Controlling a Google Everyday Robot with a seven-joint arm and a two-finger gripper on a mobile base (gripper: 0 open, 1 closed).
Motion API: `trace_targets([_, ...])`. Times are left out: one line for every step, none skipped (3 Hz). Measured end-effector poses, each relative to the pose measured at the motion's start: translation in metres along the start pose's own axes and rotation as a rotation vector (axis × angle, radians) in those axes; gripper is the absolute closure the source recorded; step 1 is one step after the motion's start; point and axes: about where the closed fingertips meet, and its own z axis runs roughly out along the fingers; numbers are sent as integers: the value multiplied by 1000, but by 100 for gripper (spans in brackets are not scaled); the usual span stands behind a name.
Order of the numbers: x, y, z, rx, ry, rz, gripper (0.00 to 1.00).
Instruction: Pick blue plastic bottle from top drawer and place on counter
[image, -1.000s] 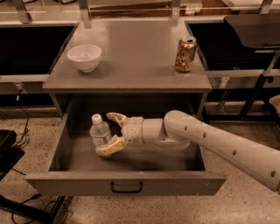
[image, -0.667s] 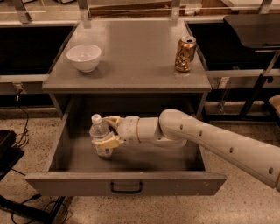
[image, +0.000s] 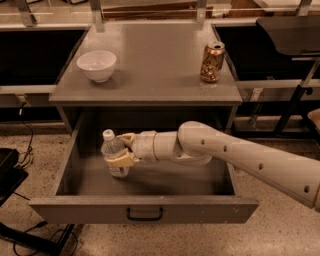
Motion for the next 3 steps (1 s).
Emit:
trace_targets([-24,-6,-17,-12,66,-39,100])
trace_targets([-119,-25,-58,-48,122,-96,100])
trace_targets([-192,-40,-80,-90,128,-123,100])
